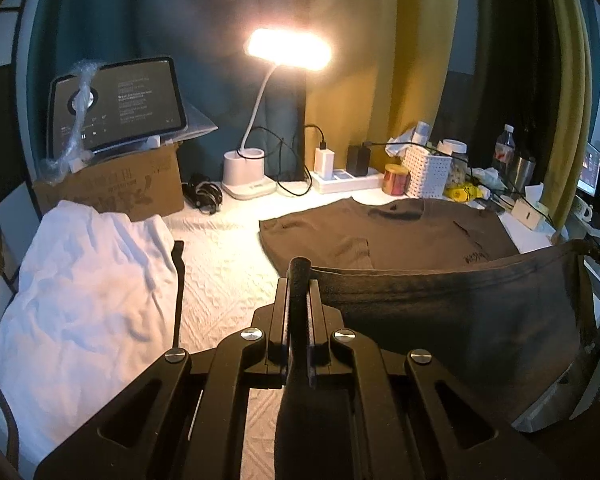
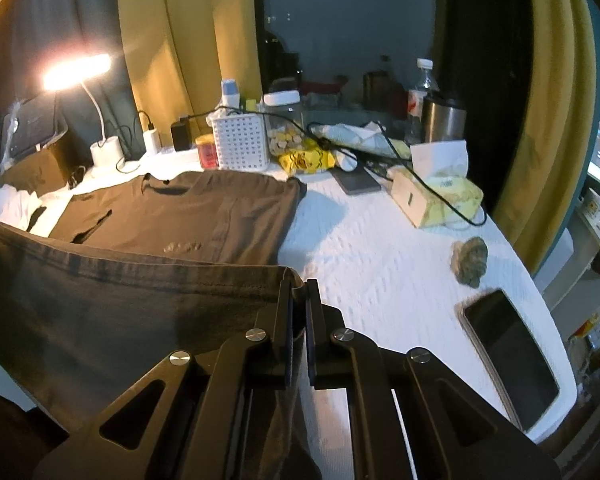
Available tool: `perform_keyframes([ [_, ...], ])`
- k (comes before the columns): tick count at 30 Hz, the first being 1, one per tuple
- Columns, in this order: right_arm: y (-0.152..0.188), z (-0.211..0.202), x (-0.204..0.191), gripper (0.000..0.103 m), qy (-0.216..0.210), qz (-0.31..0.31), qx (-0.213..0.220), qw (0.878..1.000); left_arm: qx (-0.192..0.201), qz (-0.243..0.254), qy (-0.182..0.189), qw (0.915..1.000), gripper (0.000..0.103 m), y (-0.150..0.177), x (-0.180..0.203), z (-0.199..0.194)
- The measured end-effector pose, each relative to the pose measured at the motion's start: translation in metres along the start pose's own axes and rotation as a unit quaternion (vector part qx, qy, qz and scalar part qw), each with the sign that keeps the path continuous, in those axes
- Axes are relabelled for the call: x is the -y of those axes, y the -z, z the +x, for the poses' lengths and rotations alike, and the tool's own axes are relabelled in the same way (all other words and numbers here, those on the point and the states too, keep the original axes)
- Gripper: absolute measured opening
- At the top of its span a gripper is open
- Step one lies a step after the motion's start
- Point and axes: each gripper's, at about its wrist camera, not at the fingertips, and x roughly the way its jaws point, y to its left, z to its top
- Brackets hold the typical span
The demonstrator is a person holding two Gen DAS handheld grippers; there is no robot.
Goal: Fold small clothes
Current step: 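Lift the folded brown shirt with both grippers and carry it across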
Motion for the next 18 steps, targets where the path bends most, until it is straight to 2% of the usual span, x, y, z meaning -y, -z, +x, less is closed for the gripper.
perform_keyframes([
  [18,-0.056,0.035,0.001,0.006,-0.015,-0.010,0.026,0.999,0.014,-0.005,-0.016,0.9998,0.005,-0.033,-0.008,0.029],
])
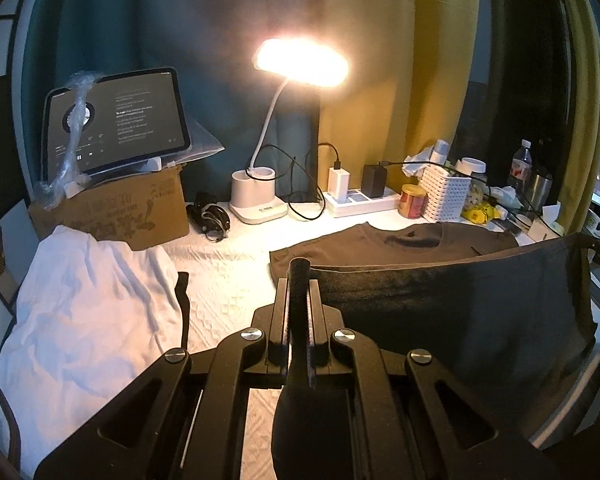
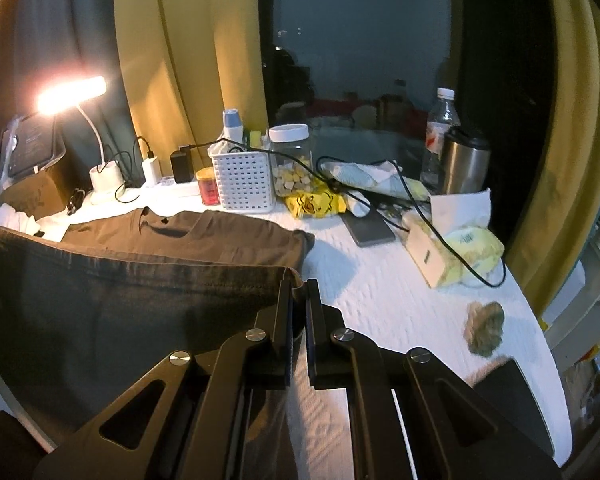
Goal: Fold small clothes
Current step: 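Lift the folded brown shirt with both grippers and carry it across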
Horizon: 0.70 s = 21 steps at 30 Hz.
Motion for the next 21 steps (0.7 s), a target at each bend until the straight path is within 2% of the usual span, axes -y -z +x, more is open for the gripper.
perform_keyframes([
  [9,-0.024,0.031,0.000,0.006,-0.006,0.000,0.006,1.000,-0.003,0.002,-0.002,1.0000,0.005,-0.015,-0.006,0.028],
  [21,-0.052,0.071,0.003,0.006,-0.004,-0.008,0.007,1.000,-0.005,0.030,-0.004,0.9995,0.005,-0.043,-0.012,0.066],
])
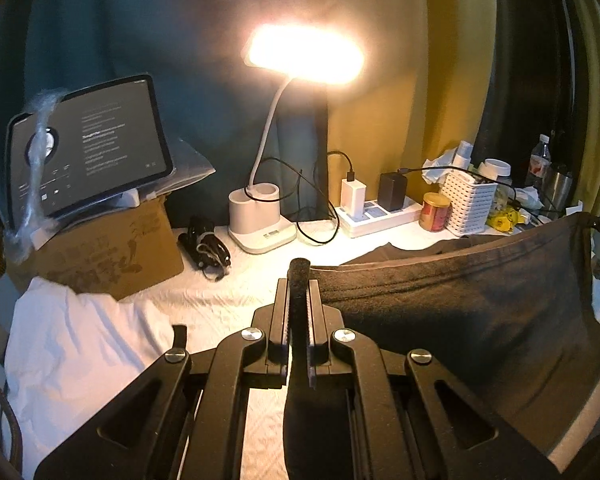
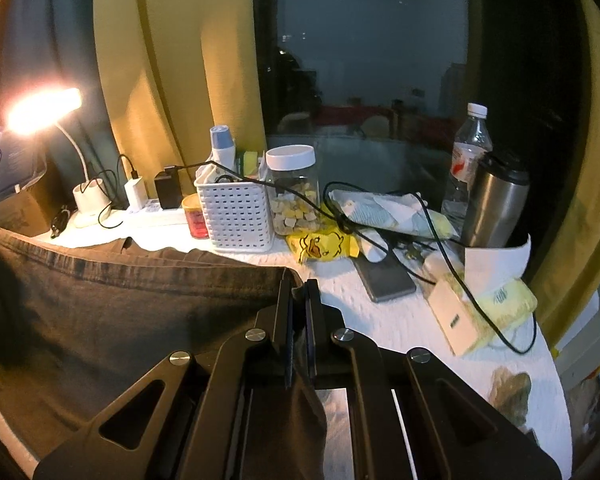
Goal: Fold small clothes
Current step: 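Lift the folded brown shirt with both grippers and carry it across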
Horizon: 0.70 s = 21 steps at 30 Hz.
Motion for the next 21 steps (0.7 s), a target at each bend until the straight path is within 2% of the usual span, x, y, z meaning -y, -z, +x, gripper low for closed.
perform_keyframes([
  [21,-0.048,0.076,-0.001,0.006,-0.003,-0.028,0.004,1.000,-0.002,0.014,0.011,0.9998,0.005,-0.042,-0.015,0.081],
])
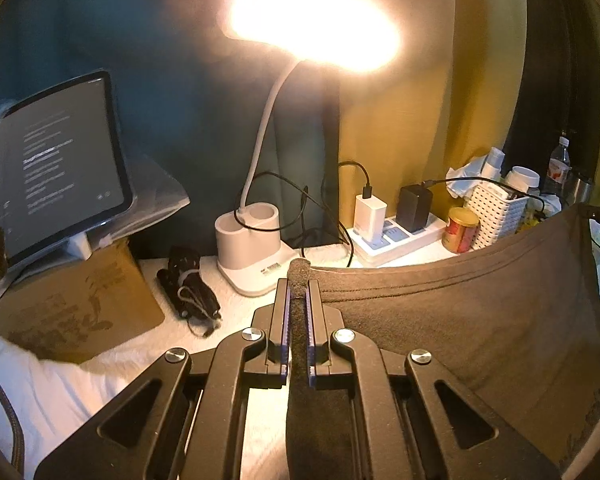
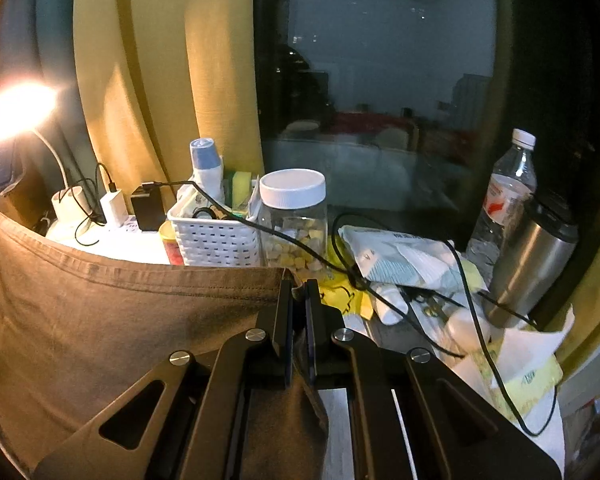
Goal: Fold small clothes
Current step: 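Lift the folded brown shirt with both grippers and carry it across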
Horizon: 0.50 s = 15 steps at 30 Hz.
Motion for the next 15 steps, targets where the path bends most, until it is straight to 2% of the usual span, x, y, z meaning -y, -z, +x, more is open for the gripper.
perform_keyframes([
  [10,-0.010,0.025,0.008,0.006,0.008,-0.006,-0.002,1.000,0.003,0.015,-0.008,0.9998,0.005,-0.015,-0.006,0.026],
  [15,-0.004,0.040,0.011,0.006,0.012,-0.004,-0.011,1.000,-0.015,0.010,-0.012,0.9998,0.005,-0.008,-0.011,0.048],
])
